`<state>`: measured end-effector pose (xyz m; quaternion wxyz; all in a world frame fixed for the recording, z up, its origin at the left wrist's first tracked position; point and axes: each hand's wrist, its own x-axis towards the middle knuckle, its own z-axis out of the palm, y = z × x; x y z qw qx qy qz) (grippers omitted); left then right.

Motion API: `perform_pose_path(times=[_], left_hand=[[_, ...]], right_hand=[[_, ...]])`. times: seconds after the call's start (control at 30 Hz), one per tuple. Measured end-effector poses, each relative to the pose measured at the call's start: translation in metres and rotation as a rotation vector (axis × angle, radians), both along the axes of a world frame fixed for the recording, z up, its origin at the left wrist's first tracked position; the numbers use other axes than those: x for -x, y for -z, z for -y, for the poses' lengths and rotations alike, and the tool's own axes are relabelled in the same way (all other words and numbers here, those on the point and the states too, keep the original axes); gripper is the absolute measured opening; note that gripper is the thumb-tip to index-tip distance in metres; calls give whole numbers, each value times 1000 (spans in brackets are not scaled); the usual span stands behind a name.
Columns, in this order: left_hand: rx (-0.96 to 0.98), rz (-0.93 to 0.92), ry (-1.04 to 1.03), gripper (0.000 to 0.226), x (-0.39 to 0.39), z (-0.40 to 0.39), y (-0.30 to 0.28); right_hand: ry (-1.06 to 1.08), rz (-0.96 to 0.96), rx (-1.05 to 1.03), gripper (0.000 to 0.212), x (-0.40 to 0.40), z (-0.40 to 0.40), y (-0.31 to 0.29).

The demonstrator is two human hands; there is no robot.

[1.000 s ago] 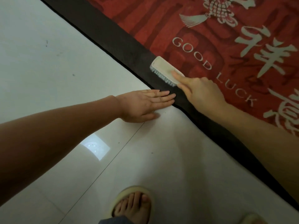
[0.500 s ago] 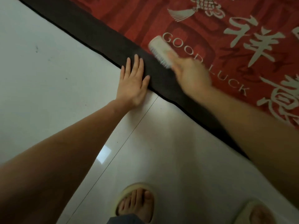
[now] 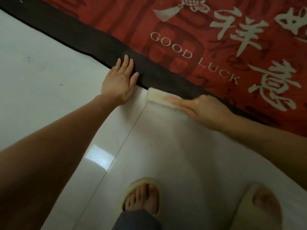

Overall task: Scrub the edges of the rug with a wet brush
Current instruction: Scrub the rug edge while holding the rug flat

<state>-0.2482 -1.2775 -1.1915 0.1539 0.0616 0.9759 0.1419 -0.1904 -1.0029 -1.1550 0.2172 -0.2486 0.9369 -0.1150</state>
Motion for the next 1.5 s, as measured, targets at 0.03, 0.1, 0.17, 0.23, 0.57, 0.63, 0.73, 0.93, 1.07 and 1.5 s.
perform_pose_path(times=[0.03, 0.1, 0.17, 0.23, 0.57, 0.63, 0.73, 0.93, 1.07, 1.5], left_hand=[[30, 25, -6, 60, 1, -6, -2], [112, 84, 32, 61, 1, -24, -7], [163, 145, 56, 59, 1, -35, -12], [157, 162, 49, 56, 5, -39, -15], [160, 75, 156, 67, 2, -64, 0], [192, 94, 126, 67, 2, -73, -1], [187, 105, 115, 68, 3, -77, -2], [198, 102, 106, 71, -2, -89, -5], [136, 10, 304, 68, -13, -104, 1], [99, -104, 432, 60, -17, -121, 11]], right_hand=[[131, -60, 57, 44, 5, -8, -1], [307, -110, 121, 44, -5, -7, 13], [192, 30, 177, 47, -50, 15, 26], [-57, 27, 229, 50, -81, 22, 23], [20, -3, 94, 44, -42, -26, 4], [103, -141, 48, 45, -17, -50, -3], [480, -203, 111, 45, -23, -62, 11], [312, -211, 126, 44, -50, -97, 4], [452, -164, 182, 45, -80, -85, 18], [442, -209, 148, 45, -103, -128, 12]])
